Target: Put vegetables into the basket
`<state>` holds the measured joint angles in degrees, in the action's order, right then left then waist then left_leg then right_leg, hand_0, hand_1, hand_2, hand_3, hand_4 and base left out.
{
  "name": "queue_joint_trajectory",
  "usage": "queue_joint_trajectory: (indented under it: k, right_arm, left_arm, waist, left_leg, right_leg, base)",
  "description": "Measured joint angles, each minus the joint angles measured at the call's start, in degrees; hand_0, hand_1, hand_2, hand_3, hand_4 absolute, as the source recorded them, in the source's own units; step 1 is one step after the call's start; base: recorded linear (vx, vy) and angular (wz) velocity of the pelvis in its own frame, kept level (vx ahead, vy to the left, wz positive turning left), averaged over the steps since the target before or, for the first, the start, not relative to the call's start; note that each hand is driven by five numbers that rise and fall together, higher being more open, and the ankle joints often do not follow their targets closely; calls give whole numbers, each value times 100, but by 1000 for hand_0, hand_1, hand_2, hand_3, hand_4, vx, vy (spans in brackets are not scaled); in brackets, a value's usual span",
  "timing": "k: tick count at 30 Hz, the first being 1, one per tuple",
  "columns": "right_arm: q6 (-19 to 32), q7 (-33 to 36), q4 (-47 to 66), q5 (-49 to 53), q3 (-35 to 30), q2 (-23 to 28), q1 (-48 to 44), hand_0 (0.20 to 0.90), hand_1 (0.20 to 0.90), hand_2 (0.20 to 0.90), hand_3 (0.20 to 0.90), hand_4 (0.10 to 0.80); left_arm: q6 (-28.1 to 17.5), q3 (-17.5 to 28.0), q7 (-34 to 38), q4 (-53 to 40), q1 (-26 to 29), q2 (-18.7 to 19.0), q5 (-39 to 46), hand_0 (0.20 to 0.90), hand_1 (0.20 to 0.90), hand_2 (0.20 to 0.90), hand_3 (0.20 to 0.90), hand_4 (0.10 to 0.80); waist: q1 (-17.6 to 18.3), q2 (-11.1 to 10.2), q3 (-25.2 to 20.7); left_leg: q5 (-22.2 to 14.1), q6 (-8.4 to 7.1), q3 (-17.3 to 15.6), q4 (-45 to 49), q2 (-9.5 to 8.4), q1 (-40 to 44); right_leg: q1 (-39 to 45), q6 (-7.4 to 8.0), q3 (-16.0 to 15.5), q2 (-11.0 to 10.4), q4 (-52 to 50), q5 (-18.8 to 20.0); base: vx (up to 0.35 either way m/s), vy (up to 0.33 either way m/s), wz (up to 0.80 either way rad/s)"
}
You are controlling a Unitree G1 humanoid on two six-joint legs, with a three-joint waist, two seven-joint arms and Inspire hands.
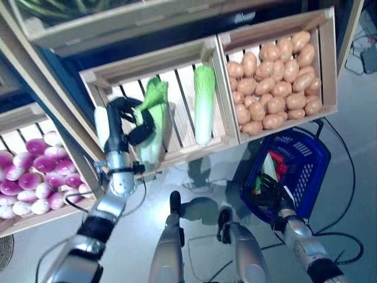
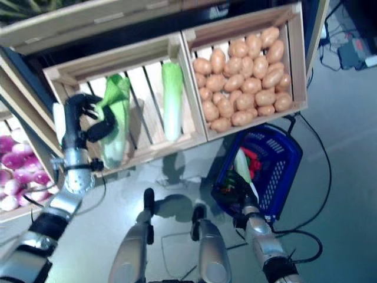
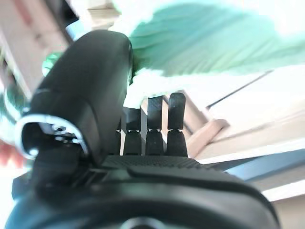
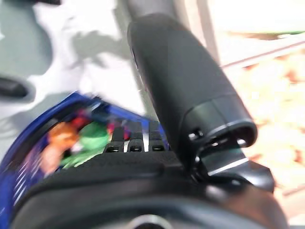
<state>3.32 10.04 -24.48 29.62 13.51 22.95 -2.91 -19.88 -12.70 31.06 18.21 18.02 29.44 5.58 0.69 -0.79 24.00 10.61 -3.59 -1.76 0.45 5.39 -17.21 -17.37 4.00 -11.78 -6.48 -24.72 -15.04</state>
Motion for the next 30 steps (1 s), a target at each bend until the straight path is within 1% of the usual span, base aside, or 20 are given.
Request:
queue_joint_trajectory:
  k: [1,4,6,8,10,12,14,19,24,26,28,30]
  right_arm:
    - [-3,-90,270,0,-142,-66,214,900,900,900,900,800]
    - [22,-434,801,60,-392,-138,578,900,900,900,900,800]
    - [20,-678,1164,142,-517,-166,732,900,900,900,900,800]
    - [16,-1045,1524,257,-573,-173,782,900,900,900,900,800]
    - [-11,-1368,1850,293,-583,-174,820,900,900,900,900,800]
    - [-46,-1578,2010,302,-578,-173,775,900,900,900,900,800]
    - [-181,-1877,2085,603,-553,-150,670,900,900,900,900,800]
    - [-649,-2170,2271,1179,-305,53,637,900,900,900,900,800]
    - [-1406,-2638,2277,1882,-25,344,614,900,900,900,900,800]
    - [-1842,-2808,2278,2297,210,464,555,900,900,900,900,800]
    - [-2075,-2906,2278,2499,366,533,538,900,900,900,900,800]
    - [-2200,-2929,2278,2532,483,570,509,900,900,900,900,800]
  left_arm:
    - [0,126,-549,-244,-291,-211,532,300,300,300,300,400]
    - [-15,201,-1474,-576,-737,-503,1528,300,300,300,300,400]
    - [-14,218,-1995,-756,-888,-579,2158,300,300,300,300,400]
    - [-5,214,-2582,-927,-1014,-657,2967,300,300,300,300,400]
    - [36,212,-3007,-1073,-1157,-738,3595,300,300,300,300,400]
    - [98,212,-3184,-1143,-1167,-758,3948,300,300,300,300,400]
    - [201,206,-3328,-1227,-1164,-760,4229,300,300,300,300,400]
    - [400,182,-3481,-1472,-1200,-757,4567,300,300,300,300,400]
    - [514,119,-3513,-1600,-1281,-751,4722,300,300,300,300,400]
    - [603,50,-3531,-1599,-1299,-705,4800,300,300,300,300,400]
    - [672,26,-3546,-1598,-1320,-644,4826,300,300,300,300,400]
    - [716,4,-3552,-1598,-1339,-566,4829,300,300,300,300,400]
  waist:
    - [-7,53,-69]
    - [6,105,-297]
    - [14,101,-330]
    - [23,53,-402]
    - [17,4,-645]
    - [5,-31,-792]
    - [10,-64,-968]
    - [3,-77,-1251]
    - [-4,-82,-1404]
    - [-16,-97,-1487]
    - [-36,-111,-1553]
    - [-65,-117,-1605]
  left_leg:
    - [30,27,-3,-148,-24,192]
    - [-10,87,-14,-309,-84,442]
    - [-24,110,-20,-351,-105,586]
    - [-55,153,-33,-440,-133,807]
    - [-80,184,-66,-534,-157,939]
    - [-104,212,-143,-546,-175,1014]
    - [-143,240,-214,-549,-198,1119]
    - [-182,261,-276,-552,-219,1276]
    - [-197,284,-312,-554,-250,1369]
    - [-197,286,-311,-554,-251,1375]
    - [-197,286,-301,-554,-258,1381]
    - [-197,286,-297,-554,-268,1402]
  right_leg:
    - [243,56,-21,1,227,63]
    - [649,169,-38,-2,691,187]
    - [932,217,-103,-2,1001,304]
    - [1296,261,-135,6,1382,420]
    - [1519,303,-137,11,1697,526]
    - [1667,321,-134,11,1887,599]
    - [1857,340,-134,8,2078,673]
    - [2150,355,-130,19,2389,819]
    - [2309,380,-106,4,2584,935]
    - [2322,379,-107,6,2601,946]
    - [2359,381,-115,7,2653,965]
    - [2420,380,-117,9,2747,1005]
  base:
    - [178,12,7]
    - [175,4,7]
    - [141,1,6]
    - [143,1,3]
    - [121,5,-1]
    - [109,3,-3]
    - [103,-3,-2]
    - [73,-10,-2]
    - [76,-28,-4]
    - [74,-29,0]
    - [61,-24,3]
    - [15,-6,1]
